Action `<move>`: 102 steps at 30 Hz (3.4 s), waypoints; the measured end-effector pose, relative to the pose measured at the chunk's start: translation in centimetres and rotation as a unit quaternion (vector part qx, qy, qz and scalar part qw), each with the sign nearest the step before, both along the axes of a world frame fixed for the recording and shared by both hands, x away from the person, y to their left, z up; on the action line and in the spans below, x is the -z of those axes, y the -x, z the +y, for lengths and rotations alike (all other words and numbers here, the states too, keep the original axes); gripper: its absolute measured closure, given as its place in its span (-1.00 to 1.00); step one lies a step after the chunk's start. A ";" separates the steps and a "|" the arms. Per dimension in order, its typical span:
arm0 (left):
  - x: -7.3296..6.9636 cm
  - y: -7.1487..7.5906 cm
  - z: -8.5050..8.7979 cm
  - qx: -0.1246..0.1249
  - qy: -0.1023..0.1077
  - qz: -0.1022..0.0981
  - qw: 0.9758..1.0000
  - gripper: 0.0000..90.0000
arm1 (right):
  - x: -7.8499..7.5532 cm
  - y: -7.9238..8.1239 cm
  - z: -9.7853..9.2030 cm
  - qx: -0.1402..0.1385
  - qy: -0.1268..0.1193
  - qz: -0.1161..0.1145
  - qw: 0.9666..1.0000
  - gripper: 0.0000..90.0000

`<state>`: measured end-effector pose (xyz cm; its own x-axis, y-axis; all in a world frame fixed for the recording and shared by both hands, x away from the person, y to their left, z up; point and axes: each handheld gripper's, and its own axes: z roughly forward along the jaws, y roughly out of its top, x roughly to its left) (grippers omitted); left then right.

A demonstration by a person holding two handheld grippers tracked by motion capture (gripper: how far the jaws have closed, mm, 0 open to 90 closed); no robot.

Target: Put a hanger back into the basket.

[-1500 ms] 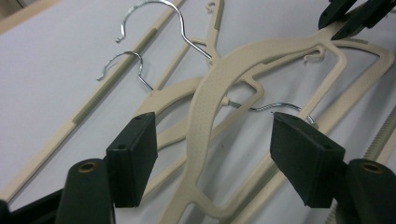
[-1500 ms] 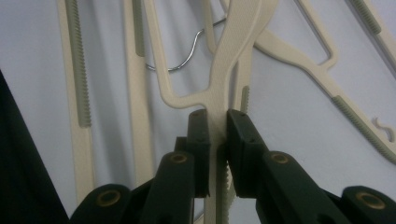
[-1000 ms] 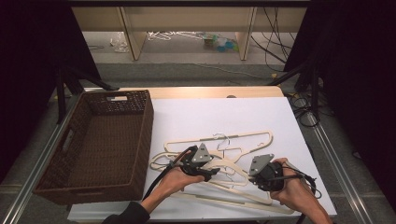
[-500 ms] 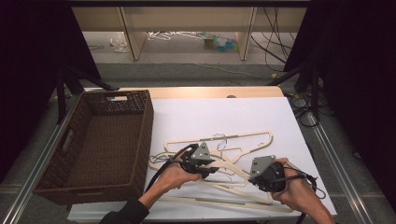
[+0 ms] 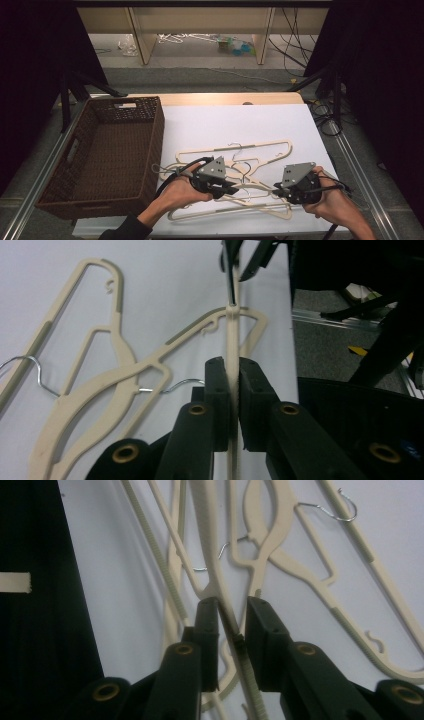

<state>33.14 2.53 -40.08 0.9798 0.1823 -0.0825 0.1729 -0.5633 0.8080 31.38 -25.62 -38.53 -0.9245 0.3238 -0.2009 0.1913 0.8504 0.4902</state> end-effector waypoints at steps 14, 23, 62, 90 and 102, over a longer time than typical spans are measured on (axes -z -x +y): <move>-2.8 0.2 0.9 -0.044 -0.023 -0.040 0.998 0.90 | -3.2 0.4 -1.2 0.079 -0.131 -0.051 0.987 -0.08; -6.5 -0.6 2.5 -0.089 -0.011 -0.064 0.994 0.90 | -4.0 0.7 -1.5 0.116 -0.174 -0.083 0.974 -0.22; -14.1 -3.7 26.8 -0.355 0.022 -0.092 0.930 0.90 | 1.3 1.4 -0.1 0.106 -0.159 -0.021 0.981 -0.33; -8.9 -3.6 33.6 -0.396 0.018 -0.065 0.916 0.90 | 1.9 1.3 -0.3 0.104 -0.153 -0.013 0.983 -0.34; -5.9 -5.0 33.5 -0.405 0.008 -0.031 0.914 0.90 | 2.0 1.2 -0.3 0.104 -0.152 -0.013 0.983 -0.34</move>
